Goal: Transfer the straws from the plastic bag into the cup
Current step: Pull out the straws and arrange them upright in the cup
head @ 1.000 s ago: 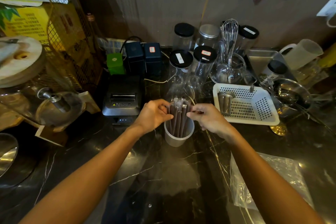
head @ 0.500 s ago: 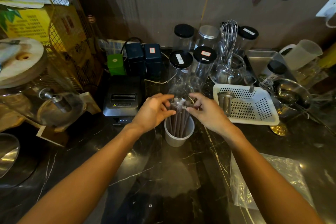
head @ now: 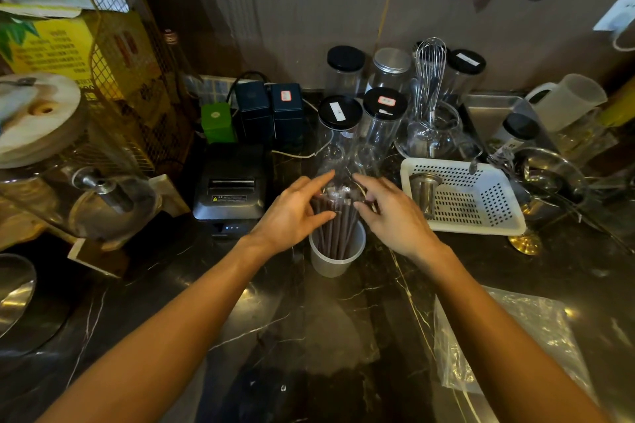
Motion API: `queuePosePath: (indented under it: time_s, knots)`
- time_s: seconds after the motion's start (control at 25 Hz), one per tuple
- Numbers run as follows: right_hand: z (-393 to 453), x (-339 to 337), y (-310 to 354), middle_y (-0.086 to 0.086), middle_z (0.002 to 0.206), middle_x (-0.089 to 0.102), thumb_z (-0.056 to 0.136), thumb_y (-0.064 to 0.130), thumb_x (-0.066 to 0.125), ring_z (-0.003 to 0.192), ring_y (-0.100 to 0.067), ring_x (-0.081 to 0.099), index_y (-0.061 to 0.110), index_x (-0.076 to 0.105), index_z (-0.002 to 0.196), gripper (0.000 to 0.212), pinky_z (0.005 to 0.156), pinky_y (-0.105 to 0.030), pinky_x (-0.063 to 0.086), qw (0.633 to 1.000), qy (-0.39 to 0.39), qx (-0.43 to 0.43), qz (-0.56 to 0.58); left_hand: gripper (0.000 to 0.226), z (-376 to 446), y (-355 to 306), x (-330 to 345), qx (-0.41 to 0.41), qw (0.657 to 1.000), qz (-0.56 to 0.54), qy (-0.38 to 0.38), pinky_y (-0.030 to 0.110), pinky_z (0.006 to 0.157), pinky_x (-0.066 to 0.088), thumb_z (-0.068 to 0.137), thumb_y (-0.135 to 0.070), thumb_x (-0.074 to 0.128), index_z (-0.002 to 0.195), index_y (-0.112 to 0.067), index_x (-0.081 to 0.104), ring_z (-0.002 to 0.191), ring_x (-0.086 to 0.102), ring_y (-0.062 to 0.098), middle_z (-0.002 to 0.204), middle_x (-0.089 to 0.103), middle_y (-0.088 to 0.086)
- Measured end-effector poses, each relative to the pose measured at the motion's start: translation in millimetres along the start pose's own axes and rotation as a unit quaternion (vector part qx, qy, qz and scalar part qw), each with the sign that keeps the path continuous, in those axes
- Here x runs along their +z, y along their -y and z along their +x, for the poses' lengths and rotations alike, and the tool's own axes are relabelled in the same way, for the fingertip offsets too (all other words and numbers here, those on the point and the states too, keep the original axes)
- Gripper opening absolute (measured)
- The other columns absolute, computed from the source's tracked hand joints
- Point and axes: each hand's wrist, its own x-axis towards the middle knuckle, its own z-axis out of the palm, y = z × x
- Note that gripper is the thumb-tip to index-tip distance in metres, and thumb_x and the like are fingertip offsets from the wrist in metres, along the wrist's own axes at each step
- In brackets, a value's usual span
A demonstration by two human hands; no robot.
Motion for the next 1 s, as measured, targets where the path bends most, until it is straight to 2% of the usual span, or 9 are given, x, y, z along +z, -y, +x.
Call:
queuePosePath:
  time_s: [0.12,0.2,0.28,0.36,0.48,0.64,0.76,0.84,1.0]
  knots:
    - [-4,6,-3,0.009,0.110,0.060,0.101,0.031,0.065,0.097,-0.007,0.058,0.025,0.048,0.153,0.055,0.080,-0.027,0.046,0.995,-0.027,0.078,0.061,0.084,-5,2,4,-0.045,0.998,-0.038,-0.031,0.015,0.070,0.060,0.089,-0.027,0.079,0.159,-0.025,0.032,0.074,0.068,0.005,0.114,0.053,-0.009]
    - [-7,12,-5,0.007,0.106,0.069,0.101,0.033,0.065,0.097,-0.015,0.068,0.027,0.058,0.143,0.043,0.077,-0.031,0.053,0.984,0.020,0.142,0.107,0.082,-8,4,6,-0.091,0.995,-0.032,-0.035,0.022,0.071,0.061,0.088,-0.030,0.080,0.157,-0.024,0.036,0.072,0.068,0.011,0.111,0.055,-0.007]
    - [-12,18,-9,0.005,0.089,0.072,0.101,0.038,0.065,0.078,-0.017,0.073,0.032,0.068,0.122,0.022,0.059,-0.034,0.060,0.965,0.100,0.195,0.143,0.066,-11,7,9,-0.130,0.991,-0.036,-0.016,0.032,0.072,0.062,0.088,-0.031,0.081,0.146,-0.022,0.051,0.072,0.067,0.012,0.100,0.061,-0.003]
    - [-17,24,-14,-0.005,0.081,0.071,0.100,0.042,0.066,0.055,-0.006,0.066,0.032,0.067,0.109,0.013,0.046,-0.026,0.056,0.955,0.144,0.213,0.149,0.038,-15,10,11,-0.136,0.990,-0.036,0.019,0.034,0.072,0.061,0.091,-0.028,0.078,0.126,-0.021,0.066,0.069,0.069,0.010,0.084,0.070,-0.001]
    - [-19,29,-17,-0.012,0.084,0.073,0.102,0.037,0.065,0.044,0.001,0.058,0.028,0.066,0.102,0.008,0.045,-0.022,0.053,0.952,0.137,0.217,0.168,0.018,-19,9,13,-0.131,0.989,-0.048,0.037,0.026,0.070,0.058,0.097,-0.022,0.071,0.114,-0.017,0.072,0.070,0.073,0.013,0.078,0.076,0.006]
    - [-19,27,-14,-0.008,0.079,0.071,0.104,0.036,0.062,0.057,-0.007,0.064,0.026,0.069,0.102,0.012,0.052,-0.029,0.056,0.960,0.113,0.204,0.158,0.015,-18,5,12,-0.107,0.993,-0.028,0.033,0.033,0.079,0.062,0.101,-0.020,0.066,0.110,-0.014,0.075,0.077,0.074,0.017,0.085,0.076,0.008]
    - [-19,25,-10,0.003,0.087,0.071,0.105,0.037,0.060,0.077,-0.011,0.068,0.023,0.072,0.111,0.019,0.073,-0.041,0.060,0.983,0.085,0.136,0.092,0.018,-15,4,13,-0.071,0.996,0.053,0.017,0.039,0.082,0.060,0.102,-0.026,0.062,0.104,-0.013,0.075,0.083,0.068,0.017,0.099,0.068,0.005]
    - [-18,26,-8,0.004,0.100,0.068,0.104,0.038,0.060,0.090,-0.011,0.066,0.025,0.072,0.115,0.021,0.080,-0.037,0.056,0.992,0.064,0.097,0.051,0.020,-13,2,13,-0.055,0.996,0.075,0.015,0.040,0.081,0.059,0.102,-0.028,0.062,0.107,-0.014,0.075,0.084,0.066,0.017,0.103,0.064,0.003]
    - [-11,34,-7,0.012,0.092,0.065,0.101,0.030,0.068,0.088,-0.003,0.062,0.024,0.076,0.103,0.011,0.077,-0.026,0.049,0.989,-0.001,0.087,0.119,0.017,-8,-2,10,-0.038,0.997,0.066,-0.011,0.043,0.079,0.060,0.100,-0.025,0.065,0.102,-0.012,0.076,0.083,0.066,0.018,0.099,0.064,0.004]
